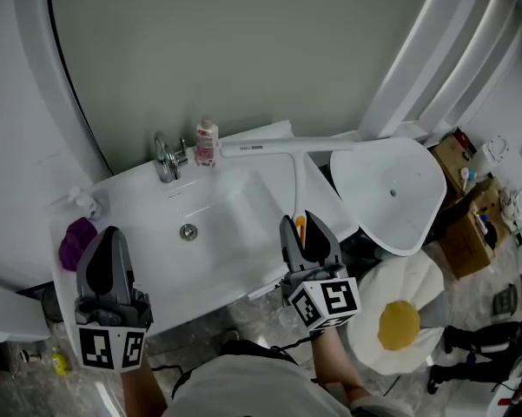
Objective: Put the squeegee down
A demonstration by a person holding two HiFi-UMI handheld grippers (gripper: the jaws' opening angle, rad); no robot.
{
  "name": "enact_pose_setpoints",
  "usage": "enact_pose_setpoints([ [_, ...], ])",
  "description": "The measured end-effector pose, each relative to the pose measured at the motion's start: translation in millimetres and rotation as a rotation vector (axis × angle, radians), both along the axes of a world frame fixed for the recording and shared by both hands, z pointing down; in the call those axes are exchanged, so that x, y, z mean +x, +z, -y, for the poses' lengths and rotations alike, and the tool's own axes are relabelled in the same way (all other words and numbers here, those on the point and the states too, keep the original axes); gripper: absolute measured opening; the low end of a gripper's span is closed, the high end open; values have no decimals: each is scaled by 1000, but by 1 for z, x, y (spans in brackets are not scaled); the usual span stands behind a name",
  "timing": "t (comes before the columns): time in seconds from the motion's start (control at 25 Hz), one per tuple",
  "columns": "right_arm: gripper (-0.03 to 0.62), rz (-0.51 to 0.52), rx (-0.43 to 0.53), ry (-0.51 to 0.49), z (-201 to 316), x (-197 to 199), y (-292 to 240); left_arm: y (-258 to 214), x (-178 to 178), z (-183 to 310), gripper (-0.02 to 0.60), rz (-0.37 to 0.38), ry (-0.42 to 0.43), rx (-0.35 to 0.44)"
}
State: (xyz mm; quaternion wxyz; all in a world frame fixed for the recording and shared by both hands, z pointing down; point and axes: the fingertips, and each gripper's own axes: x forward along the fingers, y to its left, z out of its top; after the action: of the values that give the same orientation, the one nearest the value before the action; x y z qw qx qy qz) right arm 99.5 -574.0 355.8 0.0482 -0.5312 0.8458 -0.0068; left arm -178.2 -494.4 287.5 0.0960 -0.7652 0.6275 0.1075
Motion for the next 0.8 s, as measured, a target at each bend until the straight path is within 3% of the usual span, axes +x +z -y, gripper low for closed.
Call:
enact_pose_setpoints([
  [0.44, 132, -33, -157, -56, 92, 26, 64, 9, 7, 33, 8, 8, -34, -26],
  [0.8, 132, -142, -309, -73, 154, 33, 134, 22, 5, 52, 8, 17, -39, -69],
])
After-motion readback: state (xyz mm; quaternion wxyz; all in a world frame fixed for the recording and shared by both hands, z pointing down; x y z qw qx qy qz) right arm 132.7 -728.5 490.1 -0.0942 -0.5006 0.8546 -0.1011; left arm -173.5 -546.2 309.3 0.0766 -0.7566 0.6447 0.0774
